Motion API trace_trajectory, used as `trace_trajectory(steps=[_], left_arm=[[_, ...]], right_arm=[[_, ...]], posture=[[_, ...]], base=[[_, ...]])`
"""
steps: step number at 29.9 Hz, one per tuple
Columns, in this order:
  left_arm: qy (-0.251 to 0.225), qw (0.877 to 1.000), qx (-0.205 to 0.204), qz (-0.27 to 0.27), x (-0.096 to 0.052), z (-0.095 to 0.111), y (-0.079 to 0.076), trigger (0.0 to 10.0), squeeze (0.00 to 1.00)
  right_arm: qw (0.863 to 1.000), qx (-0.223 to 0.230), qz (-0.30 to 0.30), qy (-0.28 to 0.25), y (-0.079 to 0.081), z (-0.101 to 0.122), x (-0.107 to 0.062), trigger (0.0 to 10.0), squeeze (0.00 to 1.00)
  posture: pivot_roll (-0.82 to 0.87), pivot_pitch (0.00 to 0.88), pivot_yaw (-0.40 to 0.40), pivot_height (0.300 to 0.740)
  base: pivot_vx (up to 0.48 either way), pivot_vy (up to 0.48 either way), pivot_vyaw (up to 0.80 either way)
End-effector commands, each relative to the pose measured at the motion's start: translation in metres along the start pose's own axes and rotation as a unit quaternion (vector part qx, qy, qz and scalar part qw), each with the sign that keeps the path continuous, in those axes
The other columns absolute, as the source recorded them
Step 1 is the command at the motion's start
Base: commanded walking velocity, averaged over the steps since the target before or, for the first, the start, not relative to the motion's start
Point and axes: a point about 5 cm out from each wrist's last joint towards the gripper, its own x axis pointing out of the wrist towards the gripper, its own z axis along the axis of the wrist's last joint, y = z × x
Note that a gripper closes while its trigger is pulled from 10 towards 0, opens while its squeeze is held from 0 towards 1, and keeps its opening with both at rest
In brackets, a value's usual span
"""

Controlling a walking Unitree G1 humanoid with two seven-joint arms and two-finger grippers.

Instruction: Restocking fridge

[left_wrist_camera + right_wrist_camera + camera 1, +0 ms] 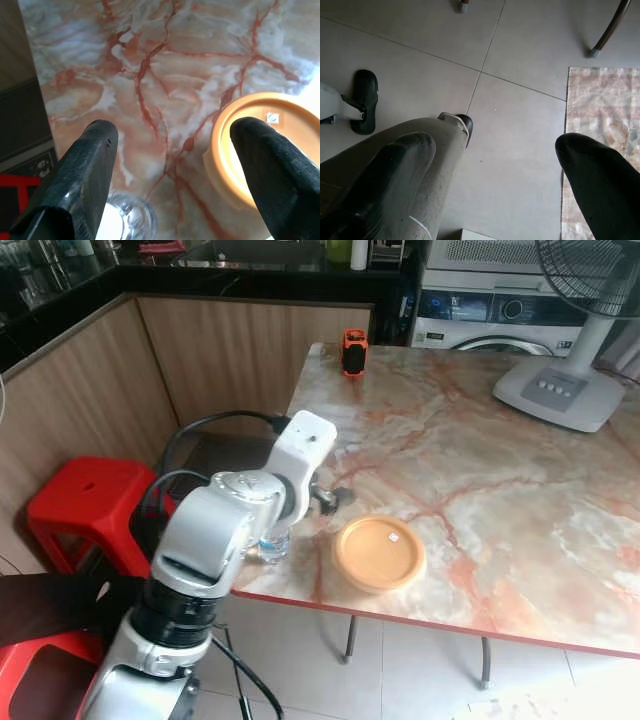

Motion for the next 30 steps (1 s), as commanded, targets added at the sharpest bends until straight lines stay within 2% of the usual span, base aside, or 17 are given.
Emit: trace_trajectory(steps=[1, 6, 13, 15, 25, 26, 30], left_arm=[[-0.005, 1.0, 0.02, -0.016, -0.005, 0.007, -0.005, 10.0, 0.0], [0.008, 0.998, 0.04, -0.043, -0.012, 0.003, -0.009, 10.0, 0.0], [0.024, 0.997, 0.05, -0.047, -0.015, 0.0, -0.01, 10.0, 0.0], [0.035, 0.995, 0.086, -0.017, -0.018, -0.001, -0.003, 10.0, 0.0], [0.043, 0.994, 0.093, 0.025, -0.021, -0.003, 0.015, 10.0, 0.0], [0.049, 0.994, 0.09, 0.041, -0.022, -0.005, 0.023, 10.0, 0.0], [0.054, 0.994, 0.086, 0.047, -0.022, -0.008, 0.027, 10.0, 0.0]], right_arm=[[1.0, 0.001, 0.002, 0.005, 0.001, -0.003, 0.0, 10.0, 0.0], [1.0, 0.002, 0.004, 0.006, 0.001, -0.003, 0.0, 10.0, 0.0], [1.0, 0.0, 0.005, 0.007, 0.001, -0.003, 0.0, 10.0, 0.0], [1.0, 0.0, 0.005, 0.006, 0.001, -0.003, 0.0, 10.0, 0.0], [1.0, 0.002, 0.006, 0.004, 0.001, -0.001, 0.0, 10.0, 0.0], [1.0, 0.001, 0.007, 0.004, 0.001, -0.001, 0.0, 10.0, 0.0], [1.0, 0.001, 0.007, 0.004, 0.001, 0.0, 0.0, 10.0, 0.0]], posture=[[0.07, 0.0, 0.014, 0.74], [0.07, 0.0, 0.015, 0.74], [0.07, 0.0, 0.015, 0.74], [0.07, 0.0, 0.014, 0.74], [0.08, 0.0, 0.011, 0.74], [0.08, 0.0, 0.011, 0.74], [0.08, 0.0, 0.007, 0.74]], base=[[0.0, 0.0, 0.0], [0.0, 0.0, 0.0], [0.0, 0.0, 0.0], [0.0, 0.0, 0.0], [0.0, 0.0, 0.0], [0.0, 0.0, 0.0], [0.0, 0.0, 0.0]])
